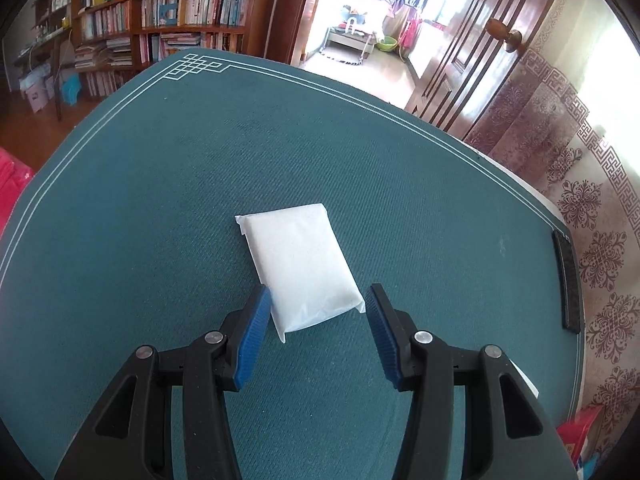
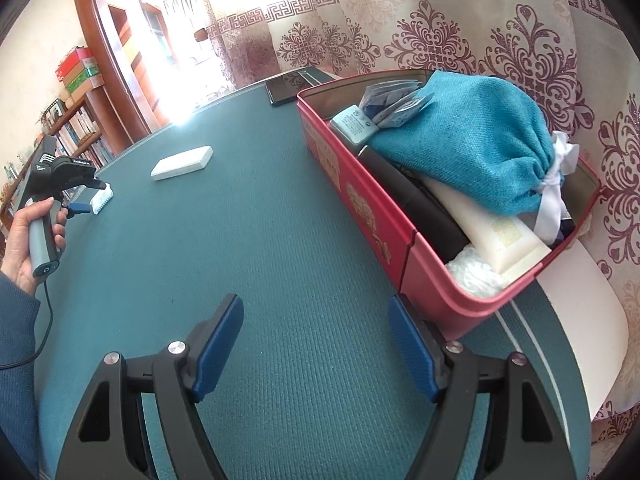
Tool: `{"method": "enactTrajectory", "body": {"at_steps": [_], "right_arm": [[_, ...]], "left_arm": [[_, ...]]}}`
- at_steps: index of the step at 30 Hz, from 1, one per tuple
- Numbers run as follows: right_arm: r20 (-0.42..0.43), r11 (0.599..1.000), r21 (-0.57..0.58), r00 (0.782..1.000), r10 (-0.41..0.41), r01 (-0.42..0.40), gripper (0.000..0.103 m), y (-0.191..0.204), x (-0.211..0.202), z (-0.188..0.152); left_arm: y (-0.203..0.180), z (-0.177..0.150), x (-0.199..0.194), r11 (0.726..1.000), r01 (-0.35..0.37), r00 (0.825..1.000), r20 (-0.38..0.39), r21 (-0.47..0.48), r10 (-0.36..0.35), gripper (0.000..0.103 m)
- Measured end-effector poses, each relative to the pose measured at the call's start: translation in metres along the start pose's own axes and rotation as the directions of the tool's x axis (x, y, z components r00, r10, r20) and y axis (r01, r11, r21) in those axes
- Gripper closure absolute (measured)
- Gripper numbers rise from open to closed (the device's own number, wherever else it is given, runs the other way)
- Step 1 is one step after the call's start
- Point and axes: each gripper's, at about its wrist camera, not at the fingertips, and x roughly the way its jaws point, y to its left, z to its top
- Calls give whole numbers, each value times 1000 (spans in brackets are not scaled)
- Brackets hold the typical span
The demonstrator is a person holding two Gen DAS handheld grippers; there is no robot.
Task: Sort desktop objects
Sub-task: 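Grasp the white paper packet with the left tool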
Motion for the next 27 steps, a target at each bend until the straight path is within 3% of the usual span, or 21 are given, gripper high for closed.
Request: {"method": "enactTrajectory", "body": {"at_steps": [3,6,11,15,18,22,27], "right_arm": [[-10,1000,-7,1000,-6,6,25,1,1,0],[-26,1000,-26,1000,-8,8,25,4,3,1],[-64,990,-141,998,17,-25,25,19,5,14],[-13,966,-255,999,47,-49,24,44,2,38],[0,951,-292,994,106,-101,24,66,6,58],[54,900,-419,986,158,-121,24,103,23,74],[-5,816,-555,982,191,-162,24,145,75,90]], "left_arm": [[-1,4,10,1000,-25,1000,10,-8,25,49],[-5,5,18,998,-57,998,19,11,57,38],[-17,1,24,985,-111,992,68,131,102,30],[-20,-6,25,967,-145,986,109,210,124,30],[-17,-5,20,966,-140,986,118,219,117,45],[-14,-3,20,972,-107,991,97,207,88,47],[-18,-8,12,975,-52,996,81,215,35,47]]}}
